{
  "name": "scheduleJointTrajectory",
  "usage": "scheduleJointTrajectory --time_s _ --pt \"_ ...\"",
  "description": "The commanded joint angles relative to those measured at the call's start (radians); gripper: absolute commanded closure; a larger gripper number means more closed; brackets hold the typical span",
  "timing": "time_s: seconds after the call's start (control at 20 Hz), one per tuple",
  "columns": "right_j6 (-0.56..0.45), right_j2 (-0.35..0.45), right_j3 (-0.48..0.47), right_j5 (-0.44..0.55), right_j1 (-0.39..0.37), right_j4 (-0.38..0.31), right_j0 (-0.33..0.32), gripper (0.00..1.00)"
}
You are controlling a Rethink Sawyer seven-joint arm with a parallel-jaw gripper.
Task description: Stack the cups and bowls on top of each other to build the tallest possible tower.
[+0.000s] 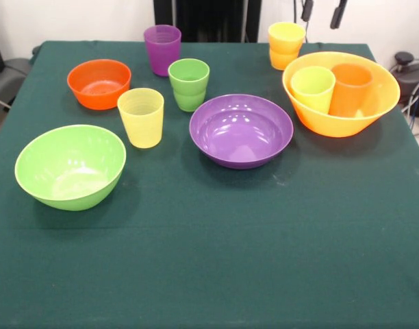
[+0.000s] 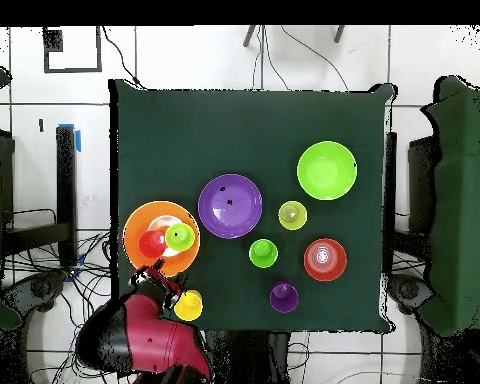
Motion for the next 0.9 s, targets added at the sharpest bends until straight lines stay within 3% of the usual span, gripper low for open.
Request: scheduleJointTrajectory --time_s 0.05,0.5,0.9 --pt "0.118 0.144 0.081 -0.057 0.051 -0.105 -0.052 0.00" --pt "0.138 0.172 0.092 -0.135 0.119 -0.172 -0.095 0.00" --pt "0.178 0.177 0.082 -0.268 0.239 -0.209 -0.093 0.00"
